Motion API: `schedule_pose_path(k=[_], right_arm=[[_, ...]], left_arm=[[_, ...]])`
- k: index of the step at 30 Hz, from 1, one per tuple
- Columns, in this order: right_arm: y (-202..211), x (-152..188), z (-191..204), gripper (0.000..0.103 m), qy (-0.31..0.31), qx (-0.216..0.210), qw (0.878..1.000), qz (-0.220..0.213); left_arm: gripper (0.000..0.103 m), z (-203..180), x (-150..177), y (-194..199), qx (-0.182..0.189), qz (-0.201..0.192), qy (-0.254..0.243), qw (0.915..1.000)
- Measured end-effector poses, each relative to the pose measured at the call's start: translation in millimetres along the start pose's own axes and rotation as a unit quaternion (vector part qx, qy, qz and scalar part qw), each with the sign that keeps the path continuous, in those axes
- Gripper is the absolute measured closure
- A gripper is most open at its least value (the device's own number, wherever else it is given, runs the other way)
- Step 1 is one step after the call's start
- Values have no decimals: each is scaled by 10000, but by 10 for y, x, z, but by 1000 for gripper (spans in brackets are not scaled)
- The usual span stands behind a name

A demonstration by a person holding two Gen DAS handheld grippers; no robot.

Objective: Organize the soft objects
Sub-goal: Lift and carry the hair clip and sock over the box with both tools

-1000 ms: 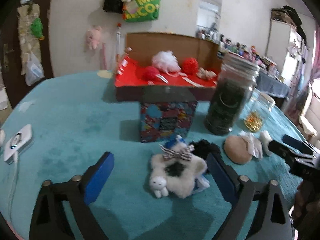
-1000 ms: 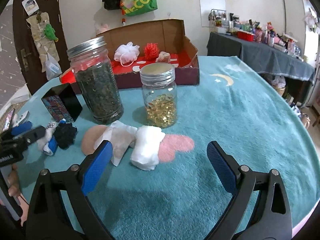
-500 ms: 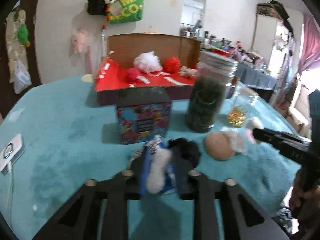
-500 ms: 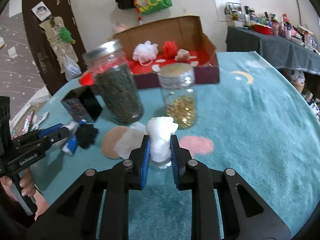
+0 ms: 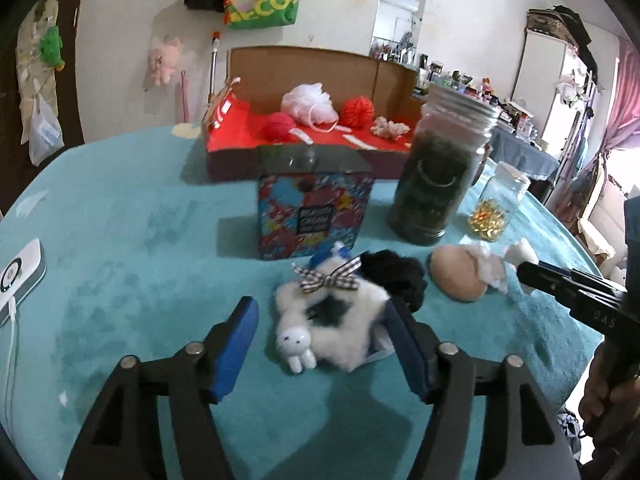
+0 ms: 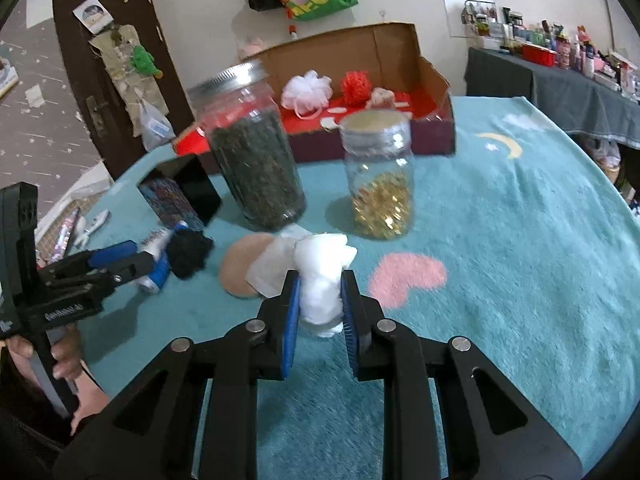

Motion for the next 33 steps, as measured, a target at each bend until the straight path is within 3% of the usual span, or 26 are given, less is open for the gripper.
schedule_pose_path(k=[6, 8, 10, 14, 15, 18, 20, 21, 22, 23, 25, 33], right_arm=[[-35, 96, -78, 77, 2, 150, 9998, 165], [-38, 94, -72, 69, 50, 217, 9996, 177], [-32, 91, -52, 24, 117, 259, 9995, 142], [11, 51, -32, 21, 290, 446, 9986, -27], [15, 43, -44, 21, 270, 452, 9986, -50], [21, 43, -83, 22, 129, 336, 9993, -85], [15, 57, -93, 38, 58, 201, 9998, -78], [-3, 73, -93, 59, 18, 104, 9999, -25], [-29, 93, -96, 72, -27, 34, 10000, 40], [-47, 108, -93, 72, -43, -20, 10000, 83], [-23, 103, -64, 84, 50, -29, 10000, 32], [125, -49, 159, 84, 365, -202, 9988, -247]], left_arm=[[24, 104, 14, -101, 327, 297, 366, 9984], [23, 86, 16, -99, 300, 275, 342, 9986], [23, 53, 20, -102, 243, 235, 243, 9991], [25, -16, 30, -96, 179, 185, 63, 9996], [31, -29, 33, -91, 197, 175, 21, 9996], [47, -90, 58, -75, 360, 164, -73, 9992], [59, -141, 69, -45, 485, 112, -143, 9987], [61, -158, 76, -32, 540, 120, -142, 9984], [61, -164, 76, -22, 522, 103, -149, 9985], [62, -172, 72, -6, 488, 61, -181, 9986], [62, -188, 60, 26, 489, 3, -202, 9986], [62, -293, -104, 245, 584, -315, -316, 9973]])
Point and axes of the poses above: each gripper's, at about its wrist camera, not at the fingertips, and y roughly against the way its jaws point, z to its left, x to its underside, the point moved 8 cm from there along -y, roughly the way its jaws point, and after that the axes turned 13 degrees about -x, right-handed, at the moved point
